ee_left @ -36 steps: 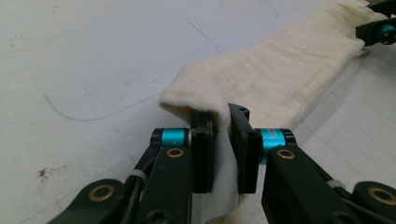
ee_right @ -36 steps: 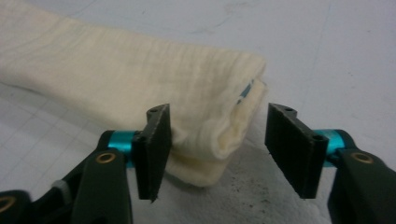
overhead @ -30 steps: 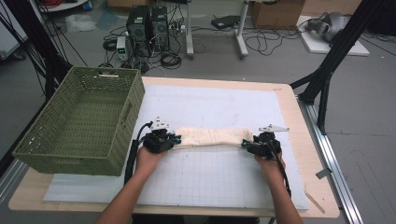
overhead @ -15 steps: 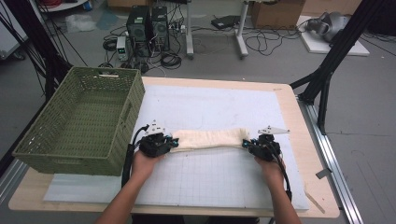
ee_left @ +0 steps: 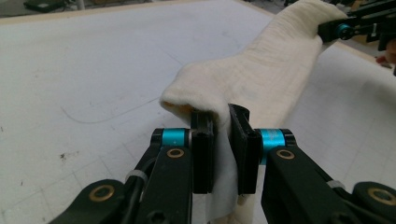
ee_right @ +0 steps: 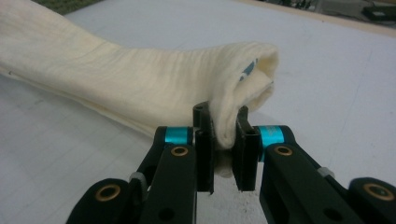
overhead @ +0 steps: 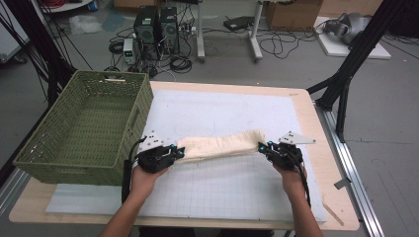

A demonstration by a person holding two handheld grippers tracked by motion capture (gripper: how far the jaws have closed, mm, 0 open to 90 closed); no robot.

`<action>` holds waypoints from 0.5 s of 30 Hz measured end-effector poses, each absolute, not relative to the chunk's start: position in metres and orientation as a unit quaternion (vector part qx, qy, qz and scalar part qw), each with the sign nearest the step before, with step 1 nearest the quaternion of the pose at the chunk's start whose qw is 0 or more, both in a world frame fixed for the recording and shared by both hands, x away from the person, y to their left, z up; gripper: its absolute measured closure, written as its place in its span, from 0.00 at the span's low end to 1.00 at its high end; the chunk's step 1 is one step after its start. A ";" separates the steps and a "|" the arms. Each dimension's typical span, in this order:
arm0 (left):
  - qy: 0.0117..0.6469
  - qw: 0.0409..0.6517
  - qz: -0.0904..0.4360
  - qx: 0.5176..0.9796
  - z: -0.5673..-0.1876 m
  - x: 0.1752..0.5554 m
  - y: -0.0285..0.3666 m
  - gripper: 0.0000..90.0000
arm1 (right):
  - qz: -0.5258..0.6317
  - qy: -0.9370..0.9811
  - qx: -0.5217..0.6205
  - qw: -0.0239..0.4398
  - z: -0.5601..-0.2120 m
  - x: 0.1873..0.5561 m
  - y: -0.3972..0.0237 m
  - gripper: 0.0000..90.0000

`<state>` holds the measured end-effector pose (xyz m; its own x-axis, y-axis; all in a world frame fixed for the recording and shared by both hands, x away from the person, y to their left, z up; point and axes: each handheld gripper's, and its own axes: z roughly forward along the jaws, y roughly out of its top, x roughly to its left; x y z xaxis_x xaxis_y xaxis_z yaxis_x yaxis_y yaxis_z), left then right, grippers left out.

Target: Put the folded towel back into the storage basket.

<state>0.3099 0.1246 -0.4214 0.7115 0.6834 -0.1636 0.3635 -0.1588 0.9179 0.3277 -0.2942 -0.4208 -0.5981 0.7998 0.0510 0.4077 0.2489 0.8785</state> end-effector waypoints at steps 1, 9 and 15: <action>0.347 0.552 0.148 0.744 -0.420 0.308 0.125 0.89 | 0.474 0.760 0.391 0.213 -0.419 0.327 -0.295 0.91; 0.330 0.579 0.158 0.729 -0.406 0.293 0.128 0.89 | 0.487 0.762 0.368 0.218 -0.402 0.326 -0.298 0.91; 0.317 0.586 0.172 0.726 -0.397 0.285 0.130 0.89 | 0.496 0.763 0.350 0.223 -0.385 0.328 -0.298 0.91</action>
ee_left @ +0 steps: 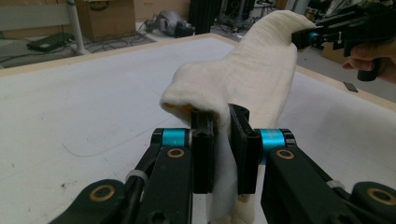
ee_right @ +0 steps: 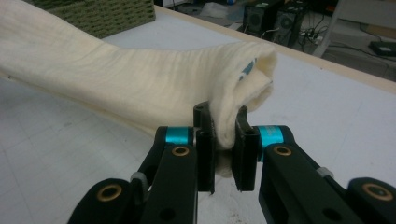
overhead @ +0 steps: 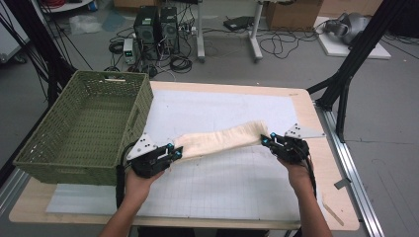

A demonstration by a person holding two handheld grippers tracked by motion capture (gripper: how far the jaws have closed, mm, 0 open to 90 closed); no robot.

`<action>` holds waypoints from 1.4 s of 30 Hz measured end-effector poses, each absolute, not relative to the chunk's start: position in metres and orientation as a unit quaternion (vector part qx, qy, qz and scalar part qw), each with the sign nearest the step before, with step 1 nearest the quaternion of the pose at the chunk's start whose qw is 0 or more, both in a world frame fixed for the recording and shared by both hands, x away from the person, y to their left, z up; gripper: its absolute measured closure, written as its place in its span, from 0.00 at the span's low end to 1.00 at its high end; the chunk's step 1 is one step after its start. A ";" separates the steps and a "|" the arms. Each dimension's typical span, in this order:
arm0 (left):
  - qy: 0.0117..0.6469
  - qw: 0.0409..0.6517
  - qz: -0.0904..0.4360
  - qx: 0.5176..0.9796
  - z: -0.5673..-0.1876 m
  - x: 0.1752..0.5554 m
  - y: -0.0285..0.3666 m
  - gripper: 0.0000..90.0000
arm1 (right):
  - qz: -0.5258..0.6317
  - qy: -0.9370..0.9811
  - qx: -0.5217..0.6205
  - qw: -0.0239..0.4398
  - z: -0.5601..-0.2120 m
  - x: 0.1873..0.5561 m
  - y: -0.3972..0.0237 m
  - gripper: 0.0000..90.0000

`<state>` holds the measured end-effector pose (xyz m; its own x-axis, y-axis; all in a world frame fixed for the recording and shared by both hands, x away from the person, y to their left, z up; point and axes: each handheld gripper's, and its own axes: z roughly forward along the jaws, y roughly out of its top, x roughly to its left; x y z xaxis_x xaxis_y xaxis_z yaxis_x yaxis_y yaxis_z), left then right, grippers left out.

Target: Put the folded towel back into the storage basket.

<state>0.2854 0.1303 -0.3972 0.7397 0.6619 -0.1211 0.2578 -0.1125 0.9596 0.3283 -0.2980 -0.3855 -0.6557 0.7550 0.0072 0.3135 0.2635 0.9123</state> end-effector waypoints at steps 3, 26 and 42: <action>0.313 0.589 0.177 0.723 -0.394 0.281 0.133 0.89 | 0.498 0.764 0.342 0.228 -0.379 0.330 -0.296 0.91; 0.275 0.613 0.230 0.704 -0.367 0.255 0.150 0.89 | 0.540 0.759 0.293 0.217 -0.349 0.347 -0.281 0.91; 0.275 0.617 0.263 0.689 -0.352 0.243 0.168 0.90 | 0.529 0.777 0.262 0.221 -0.315 0.389 -0.237 0.91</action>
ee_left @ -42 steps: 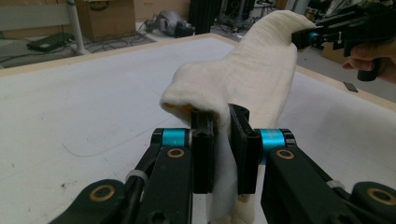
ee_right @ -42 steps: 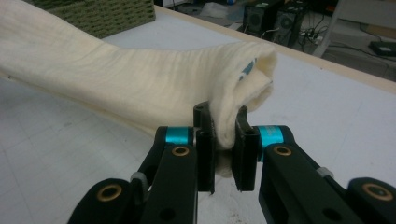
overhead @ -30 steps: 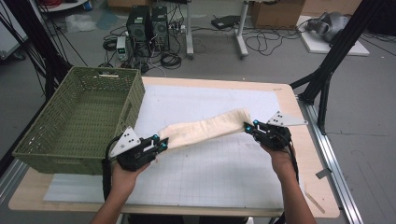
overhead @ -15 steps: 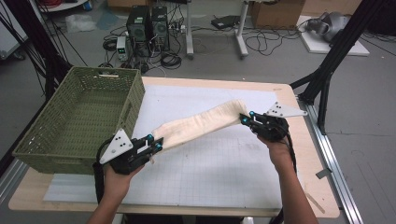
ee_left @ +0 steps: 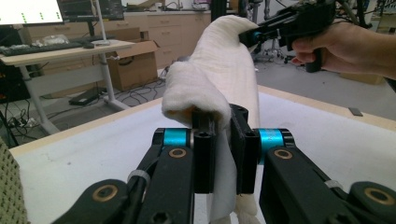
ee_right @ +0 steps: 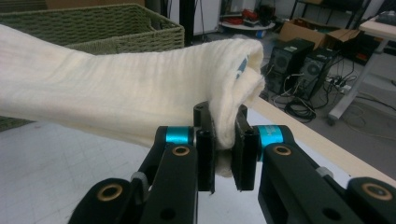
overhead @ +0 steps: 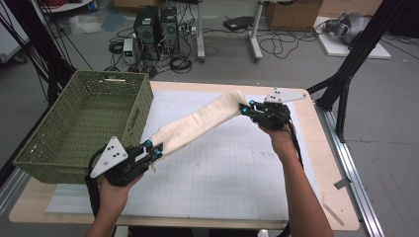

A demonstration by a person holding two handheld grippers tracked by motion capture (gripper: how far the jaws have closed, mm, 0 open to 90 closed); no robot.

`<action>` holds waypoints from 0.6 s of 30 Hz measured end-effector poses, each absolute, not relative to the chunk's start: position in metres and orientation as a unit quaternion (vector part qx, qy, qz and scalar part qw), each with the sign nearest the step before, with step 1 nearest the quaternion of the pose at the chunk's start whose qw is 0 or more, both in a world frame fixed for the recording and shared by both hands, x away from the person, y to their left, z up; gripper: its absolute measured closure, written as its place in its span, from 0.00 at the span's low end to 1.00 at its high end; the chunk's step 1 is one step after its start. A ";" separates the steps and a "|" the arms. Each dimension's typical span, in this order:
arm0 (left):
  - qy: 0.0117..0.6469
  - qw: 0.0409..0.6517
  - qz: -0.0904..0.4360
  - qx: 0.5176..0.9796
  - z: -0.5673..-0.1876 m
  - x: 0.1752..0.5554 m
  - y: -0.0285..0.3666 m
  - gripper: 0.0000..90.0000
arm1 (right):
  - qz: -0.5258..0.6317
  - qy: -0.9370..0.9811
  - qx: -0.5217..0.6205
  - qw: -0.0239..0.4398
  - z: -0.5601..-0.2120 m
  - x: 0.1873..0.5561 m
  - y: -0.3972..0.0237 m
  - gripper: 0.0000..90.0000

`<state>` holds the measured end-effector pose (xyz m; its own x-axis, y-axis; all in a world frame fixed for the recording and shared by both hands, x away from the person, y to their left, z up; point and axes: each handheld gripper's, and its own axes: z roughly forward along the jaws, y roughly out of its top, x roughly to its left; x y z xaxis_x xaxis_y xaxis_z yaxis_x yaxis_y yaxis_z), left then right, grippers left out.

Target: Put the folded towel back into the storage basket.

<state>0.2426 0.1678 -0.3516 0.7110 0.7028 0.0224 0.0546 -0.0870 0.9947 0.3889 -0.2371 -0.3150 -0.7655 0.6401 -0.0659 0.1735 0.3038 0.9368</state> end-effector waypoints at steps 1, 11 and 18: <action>0.275 0.618 0.265 0.687 -0.351 0.242 0.168 0.90 | 0.530 0.776 0.260 0.222 -0.314 0.391 -0.235 0.91; 0.274 0.621 0.283 0.678 -0.344 0.239 0.175 0.90 | 0.527 0.781 0.244 0.227 -0.289 0.415 -0.206 0.92; 0.281 0.622 0.292 0.670 -0.341 0.237 0.184 0.91 | 0.532 0.781 0.234 0.228 -0.281 0.424 -0.189 0.92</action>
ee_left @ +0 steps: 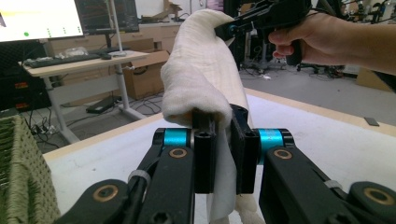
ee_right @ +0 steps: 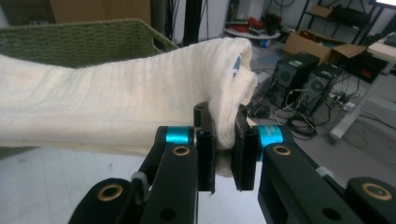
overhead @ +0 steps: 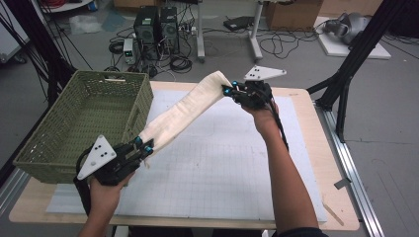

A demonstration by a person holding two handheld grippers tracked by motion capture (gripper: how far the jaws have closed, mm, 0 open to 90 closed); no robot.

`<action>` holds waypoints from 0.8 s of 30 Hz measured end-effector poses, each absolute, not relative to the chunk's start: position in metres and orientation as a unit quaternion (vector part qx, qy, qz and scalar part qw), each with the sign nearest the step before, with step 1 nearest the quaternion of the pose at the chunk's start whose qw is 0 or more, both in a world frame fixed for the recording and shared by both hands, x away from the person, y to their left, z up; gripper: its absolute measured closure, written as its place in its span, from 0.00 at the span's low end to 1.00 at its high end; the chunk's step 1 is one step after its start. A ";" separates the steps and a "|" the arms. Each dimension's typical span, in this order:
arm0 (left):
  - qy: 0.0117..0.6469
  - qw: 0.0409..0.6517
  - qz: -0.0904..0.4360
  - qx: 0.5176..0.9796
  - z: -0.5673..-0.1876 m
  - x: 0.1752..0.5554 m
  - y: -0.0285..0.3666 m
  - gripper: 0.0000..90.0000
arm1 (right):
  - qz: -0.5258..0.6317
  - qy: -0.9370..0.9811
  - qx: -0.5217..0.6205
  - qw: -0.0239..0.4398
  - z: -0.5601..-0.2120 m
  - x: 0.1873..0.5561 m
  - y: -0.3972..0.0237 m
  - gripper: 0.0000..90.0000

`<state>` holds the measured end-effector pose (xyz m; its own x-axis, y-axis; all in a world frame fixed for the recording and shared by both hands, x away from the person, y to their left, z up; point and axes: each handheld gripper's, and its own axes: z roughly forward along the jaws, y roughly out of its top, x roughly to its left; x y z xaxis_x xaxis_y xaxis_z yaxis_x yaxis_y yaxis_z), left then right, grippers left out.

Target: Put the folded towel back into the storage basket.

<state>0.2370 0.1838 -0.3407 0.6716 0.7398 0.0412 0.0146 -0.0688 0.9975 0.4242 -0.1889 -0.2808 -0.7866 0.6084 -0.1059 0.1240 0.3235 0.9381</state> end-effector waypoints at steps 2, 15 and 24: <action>0.284 0.619 0.295 0.671 -0.340 0.236 0.186 0.91 | 0.528 0.786 0.233 0.224 -0.280 0.427 -0.184 0.92; 0.304 0.609 0.315 0.661 -0.339 0.230 0.206 0.91 | 0.531 0.791 0.215 0.217 -0.273 0.446 -0.145 0.92; 0.324 0.601 0.332 0.650 -0.338 0.224 0.226 0.91 | 0.536 0.792 0.204 0.207 -0.273 0.459 -0.106 0.92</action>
<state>0.2236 0.2262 -0.3385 0.5688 0.8213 0.0425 0.0215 -0.0665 0.9976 0.4593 -0.1064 -0.2729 -0.8308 0.5457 -0.1093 0.1015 0.3417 0.9343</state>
